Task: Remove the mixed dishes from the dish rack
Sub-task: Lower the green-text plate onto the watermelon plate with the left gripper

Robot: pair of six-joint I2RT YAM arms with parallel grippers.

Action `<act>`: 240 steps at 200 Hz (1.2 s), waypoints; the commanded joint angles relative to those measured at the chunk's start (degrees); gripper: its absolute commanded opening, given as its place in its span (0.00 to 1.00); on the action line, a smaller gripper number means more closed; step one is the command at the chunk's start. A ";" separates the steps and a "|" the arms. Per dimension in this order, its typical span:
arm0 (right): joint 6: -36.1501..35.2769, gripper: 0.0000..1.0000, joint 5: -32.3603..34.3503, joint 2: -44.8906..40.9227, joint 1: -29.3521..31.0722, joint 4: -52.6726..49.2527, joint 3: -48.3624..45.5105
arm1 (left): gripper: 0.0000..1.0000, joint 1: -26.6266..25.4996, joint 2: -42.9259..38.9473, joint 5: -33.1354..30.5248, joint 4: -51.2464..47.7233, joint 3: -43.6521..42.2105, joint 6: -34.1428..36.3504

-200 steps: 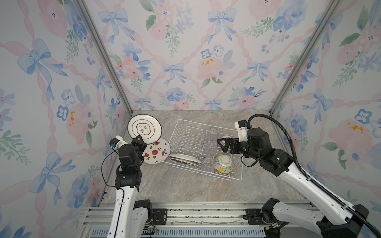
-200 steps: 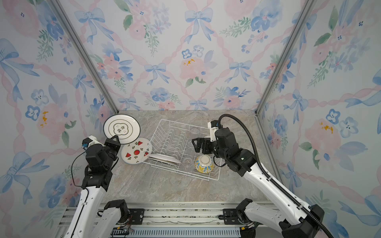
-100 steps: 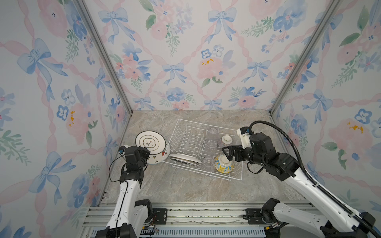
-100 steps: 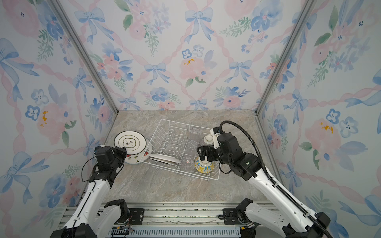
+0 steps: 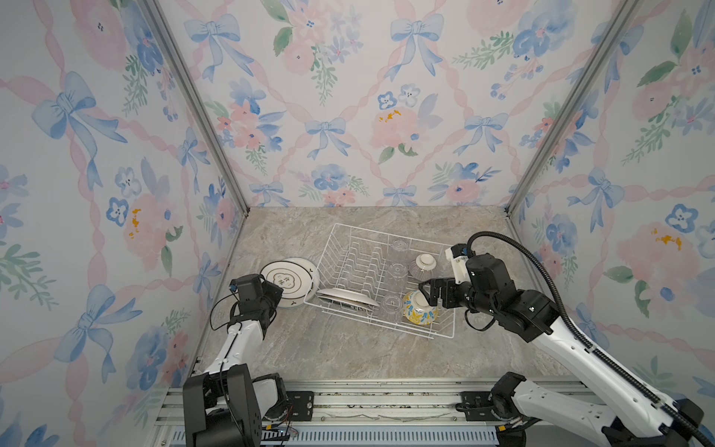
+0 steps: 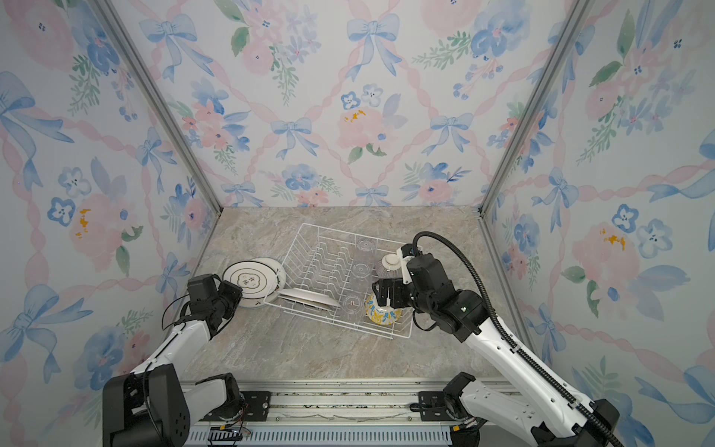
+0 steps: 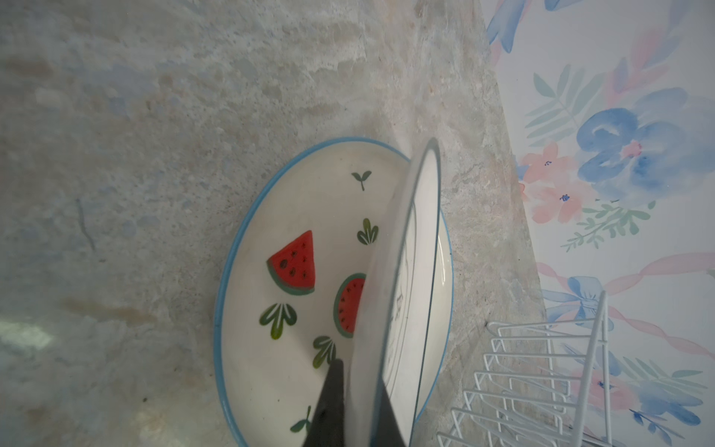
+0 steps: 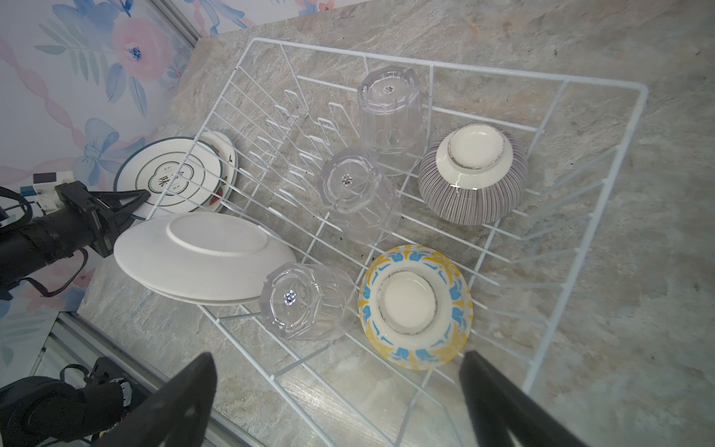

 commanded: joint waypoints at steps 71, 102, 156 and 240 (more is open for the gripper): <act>1.10 0.99 1.52 2.00 0.80 -0.97 0.20 | 0.00 0.34 6.76 3.08 2.27 4.75 5.12; 1.18 0.99 1.75 2.23 0.94 -1.11 0.25 | 0.00 0.29 8.63 3.81 1.61 5.79 6.09; 1.55 0.99 1.93 2.47 1.00 -1.20 -0.03 | 0.25 0.28 8.16 1.51 -1.61 6.82 9.68; 1.67 0.99 1.84 3.30 1.11 -1.12 0.60 | 0.45 0.27 7.53 -0.46 -3.80 6.64 12.23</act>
